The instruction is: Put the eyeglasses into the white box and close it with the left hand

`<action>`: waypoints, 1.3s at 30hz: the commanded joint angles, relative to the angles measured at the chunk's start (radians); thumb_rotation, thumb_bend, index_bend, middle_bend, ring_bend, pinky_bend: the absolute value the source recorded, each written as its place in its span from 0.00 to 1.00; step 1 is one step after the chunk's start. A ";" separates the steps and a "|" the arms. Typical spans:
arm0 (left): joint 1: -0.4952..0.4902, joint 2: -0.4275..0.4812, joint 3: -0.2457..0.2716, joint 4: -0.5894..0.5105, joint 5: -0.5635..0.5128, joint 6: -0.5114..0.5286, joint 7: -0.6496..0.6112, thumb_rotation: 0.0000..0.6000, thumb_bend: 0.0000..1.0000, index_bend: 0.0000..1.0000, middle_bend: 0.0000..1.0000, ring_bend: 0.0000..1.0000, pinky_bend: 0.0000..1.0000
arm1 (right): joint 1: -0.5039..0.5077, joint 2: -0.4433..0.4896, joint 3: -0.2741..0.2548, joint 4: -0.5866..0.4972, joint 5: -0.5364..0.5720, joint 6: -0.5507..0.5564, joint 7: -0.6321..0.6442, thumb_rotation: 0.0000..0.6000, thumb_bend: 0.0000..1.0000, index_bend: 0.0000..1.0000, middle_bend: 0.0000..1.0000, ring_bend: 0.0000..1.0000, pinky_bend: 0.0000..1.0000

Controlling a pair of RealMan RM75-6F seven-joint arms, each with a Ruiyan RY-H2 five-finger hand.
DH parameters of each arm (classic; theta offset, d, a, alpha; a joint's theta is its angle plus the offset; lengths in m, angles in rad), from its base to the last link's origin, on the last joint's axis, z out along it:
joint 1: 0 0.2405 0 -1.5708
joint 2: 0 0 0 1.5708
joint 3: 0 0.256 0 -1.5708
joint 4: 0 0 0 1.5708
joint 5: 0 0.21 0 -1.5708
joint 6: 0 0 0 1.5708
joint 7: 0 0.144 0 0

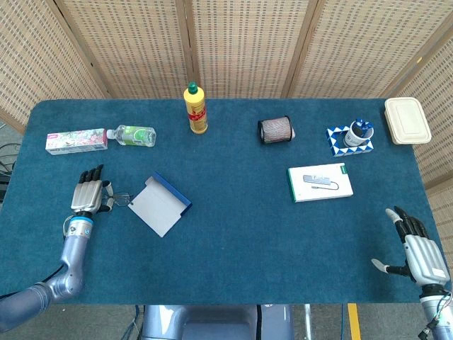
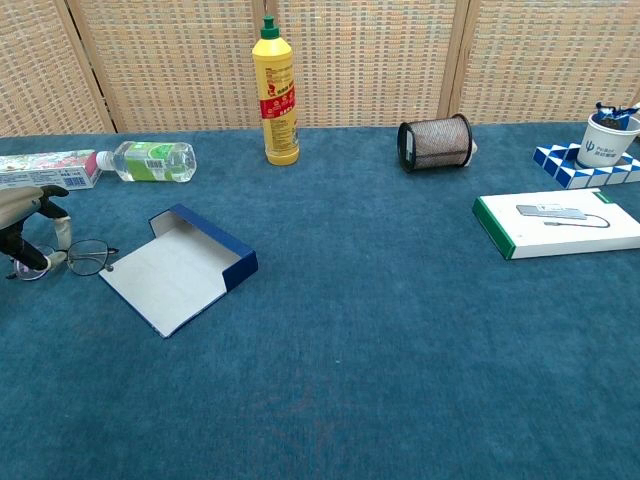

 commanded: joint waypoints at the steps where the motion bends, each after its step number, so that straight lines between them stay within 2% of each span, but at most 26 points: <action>1: -0.001 -0.001 0.001 0.000 -0.002 0.003 0.004 1.00 0.45 0.57 0.00 0.00 0.00 | 0.000 0.000 0.000 0.000 0.000 0.000 0.001 1.00 0.00 0.00 0.00 0.00 0.00; 13: 0.006 0.020 0.010 -0.018 -0.005 0.014 0.016 1.00 0.48 0.59 0.00 0.00 0.00 | 0.000 0.001 0.000 -0.001 0.001 -0.001 -0.001 1.00 0.00 0.00 0.00 0.00 0.00; 19: 0.015 0.051 0.022 -0.065 0.028 0.041 0.013 1.00 0.48 0.59 0.00 0.00 0.00 | 0.000 0.001 0.000 -0.002 0.002 -0.001 -0.001 1.00 0.00 0.00 0.00 0.00 0.00; 30: 0.037 0.159 0.070 -0.283 0.228 0.146 -0.022 1.00 0.47 0.61 0.00 0.00 0.00 | 0.000 0.002 0.000 -0.003 0.001 -0.001 0.004 1.00 0.00 0.00 0.00 0.00 0.00; 35: 0.009 0.184 0.095 -0.350 0.310 0.136 -0.003 1.00 0.47 0.63 0.00 0.00 0.00 | 0.000 0.002 0.000 -0.003 0.001 -0.001 0.009 1.00 0.00 0.00 0.00 0.00 0.00; 39: -0.026 0.176 0.105 -0.350 0.352 0.107 0.023 1.00 0.47 0.63 0.00 0.00 0.00 | 0.000 0.003 0.000 -0.002 0.001 -0.001 0.012 1.00 0.00 0.00 0.00 0.00 0.00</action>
